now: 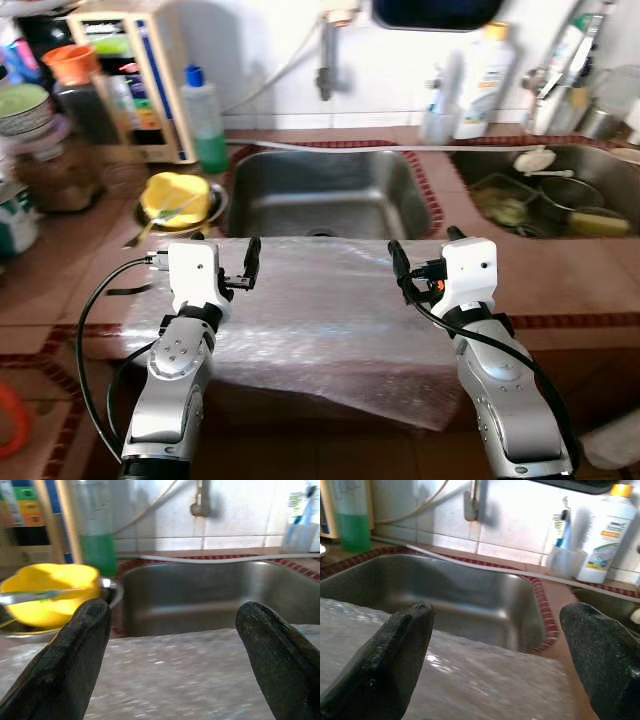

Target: Kitchen organization

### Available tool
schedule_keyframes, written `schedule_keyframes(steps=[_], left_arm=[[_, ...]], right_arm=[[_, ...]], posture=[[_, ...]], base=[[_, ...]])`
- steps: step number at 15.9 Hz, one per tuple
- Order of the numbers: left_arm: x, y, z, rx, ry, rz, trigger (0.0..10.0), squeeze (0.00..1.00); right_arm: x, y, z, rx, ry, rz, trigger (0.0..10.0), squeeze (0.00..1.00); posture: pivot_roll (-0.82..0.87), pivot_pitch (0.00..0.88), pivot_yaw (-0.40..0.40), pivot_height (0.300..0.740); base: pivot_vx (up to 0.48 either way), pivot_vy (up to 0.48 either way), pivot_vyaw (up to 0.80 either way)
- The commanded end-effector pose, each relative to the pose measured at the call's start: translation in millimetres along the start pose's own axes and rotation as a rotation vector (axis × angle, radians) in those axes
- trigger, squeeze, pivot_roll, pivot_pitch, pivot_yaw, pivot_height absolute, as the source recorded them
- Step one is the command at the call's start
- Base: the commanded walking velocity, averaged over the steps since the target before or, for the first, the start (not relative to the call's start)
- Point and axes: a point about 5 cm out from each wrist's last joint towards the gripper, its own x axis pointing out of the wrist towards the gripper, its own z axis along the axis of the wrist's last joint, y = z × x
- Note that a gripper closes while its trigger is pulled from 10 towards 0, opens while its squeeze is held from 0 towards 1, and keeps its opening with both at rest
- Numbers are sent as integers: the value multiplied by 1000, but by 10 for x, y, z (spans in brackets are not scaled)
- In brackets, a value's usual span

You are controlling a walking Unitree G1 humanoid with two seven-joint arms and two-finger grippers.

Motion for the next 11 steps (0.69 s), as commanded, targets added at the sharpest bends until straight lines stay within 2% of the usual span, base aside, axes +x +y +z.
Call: schedule_keyframes(steps=[1,4,7,11], left_arm=[[-9,-1,16,-4,-3,-5,10000,0],[-12,14,14,-2,0,1,10000,0],[-13,53,19,-1,-4,33,10000,0],[-10,87,32,10,-11,53,10000,0]], right_arm=[[-8,-22,47,4,-19,-5,10000,0],[-8,-8,45,9,-19,8,10000,0],[-12,65,50,54,-19,61,10000,0],[-30,156,73,36,-34,108,10000,0]], posture=[[-35,0,47,740],[-31,0,45,740],[-27,0,44,740],[-25,0,48,740]], base=[[0,-349,0],[0,-281,0],[0,0,0],[0,0,0]])
